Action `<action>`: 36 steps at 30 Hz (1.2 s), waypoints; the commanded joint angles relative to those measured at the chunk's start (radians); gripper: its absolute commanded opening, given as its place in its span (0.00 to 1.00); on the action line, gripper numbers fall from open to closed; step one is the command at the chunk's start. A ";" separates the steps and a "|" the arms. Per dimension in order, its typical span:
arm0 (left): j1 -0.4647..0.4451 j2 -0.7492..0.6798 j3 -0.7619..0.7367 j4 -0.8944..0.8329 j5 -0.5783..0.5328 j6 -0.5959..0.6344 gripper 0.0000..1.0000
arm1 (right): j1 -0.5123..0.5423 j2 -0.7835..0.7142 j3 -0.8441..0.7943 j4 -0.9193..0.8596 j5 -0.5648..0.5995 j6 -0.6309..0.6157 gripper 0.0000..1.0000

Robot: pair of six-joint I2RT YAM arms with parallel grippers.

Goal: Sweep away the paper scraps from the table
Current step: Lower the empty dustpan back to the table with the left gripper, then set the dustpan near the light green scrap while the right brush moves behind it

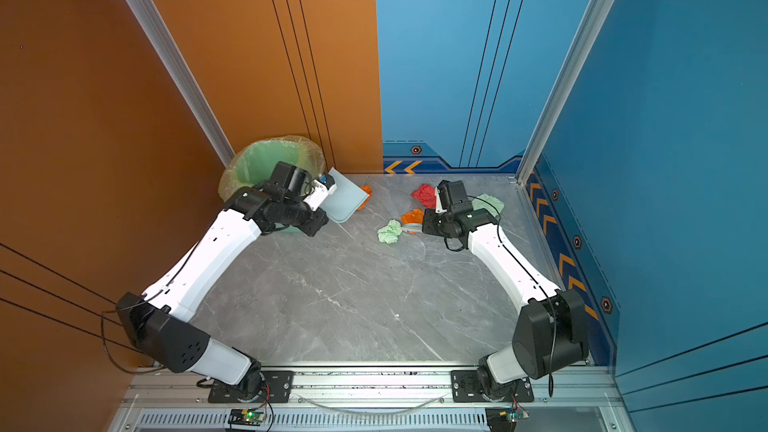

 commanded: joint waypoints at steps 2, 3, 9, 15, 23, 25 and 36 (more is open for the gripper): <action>-0.005 0.009 -0.086 0.024 0.141 -0.112 0.00 | 0.006 -0.011 0.038 -0.025 0.029 -0.011 0.00; -0.006 0.013 -0.108 0.034 0.149 -0.125 0.00 | 0.005 -0.013 0.042 -0.029 0.032 -0.012 0.00; -0.036 0.014 -0.255 0.100 0.165 -0.207 0.00 | 0.001 -0.020 0.066 -0.045 0.042 -0.021 0.00; -0.072 0.017 -0.377 0.170 0.122 -0.281 0.00 | 0.003 -0.019 0.080 -0.040 0.029 -0.022 0.00; -0.110 0.150 -0.443 0.190 0.021 -0.331 0.00 | 0.019 0.012 0.064 -0.005 -0.011 -0.009 0.00; -0.120 0.204 -0.447 0.215 0.015 -0.340 0.00 | 0.032 0.026 0.059 0.008 -0.025 -0.007 0.00; -0.185 0.363 -0.394 0.257 -0.035 -0.377 0.00 | 0.104 0.076 0.053 0.028 -0.036 -0.010 0.00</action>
